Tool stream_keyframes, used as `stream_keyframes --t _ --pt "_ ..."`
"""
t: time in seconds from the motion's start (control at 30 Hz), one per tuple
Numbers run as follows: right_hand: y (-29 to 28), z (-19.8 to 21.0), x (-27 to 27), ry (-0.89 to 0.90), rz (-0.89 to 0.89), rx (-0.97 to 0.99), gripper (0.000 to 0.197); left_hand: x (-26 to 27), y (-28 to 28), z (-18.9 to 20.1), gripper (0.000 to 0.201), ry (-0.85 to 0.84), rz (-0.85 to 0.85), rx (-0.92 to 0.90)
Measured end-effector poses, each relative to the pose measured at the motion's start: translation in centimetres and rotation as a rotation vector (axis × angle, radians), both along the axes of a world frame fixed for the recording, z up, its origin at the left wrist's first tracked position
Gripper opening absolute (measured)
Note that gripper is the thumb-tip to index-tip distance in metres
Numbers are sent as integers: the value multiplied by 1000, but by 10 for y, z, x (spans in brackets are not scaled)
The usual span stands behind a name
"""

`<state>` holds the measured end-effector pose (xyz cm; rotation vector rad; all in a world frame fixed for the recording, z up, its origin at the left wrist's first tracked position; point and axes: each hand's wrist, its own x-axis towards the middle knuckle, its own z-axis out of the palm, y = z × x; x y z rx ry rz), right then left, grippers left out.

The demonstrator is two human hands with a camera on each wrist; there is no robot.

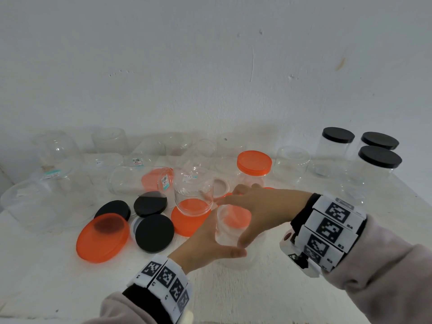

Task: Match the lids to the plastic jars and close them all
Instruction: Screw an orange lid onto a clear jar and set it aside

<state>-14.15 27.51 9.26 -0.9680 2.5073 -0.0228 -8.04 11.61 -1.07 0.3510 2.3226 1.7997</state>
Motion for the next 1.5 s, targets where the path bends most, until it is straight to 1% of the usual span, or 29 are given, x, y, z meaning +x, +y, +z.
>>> stream_keyframes --t 0.27,0.47,0.57,0.87,1.17,1.37,1.5 --pt "13 -27 3 96 -21 -170 95 -1 2 0 86 20 -8 27" --pt "12 -42 15 242 -48 -225 89 1 3 2 89 45 -4 -19" --pt "11 -46 18 286 -55 -256 86 1 3 2 89 50 7 -30" --pt "13 -57 21 304 -110 -369 82 3 5 -1 90 40 67 -46" --pt "14 -61 23 311 -147 -415 83 4 4 -1 90 -7 54 -60" --pt "14 -63 27 284 -195 -426 90 1 2 -3 93 -12 55 -83" --pt "14 -61 28 235 -206 -455 83 0 0 -2 94 -15 50 -100"
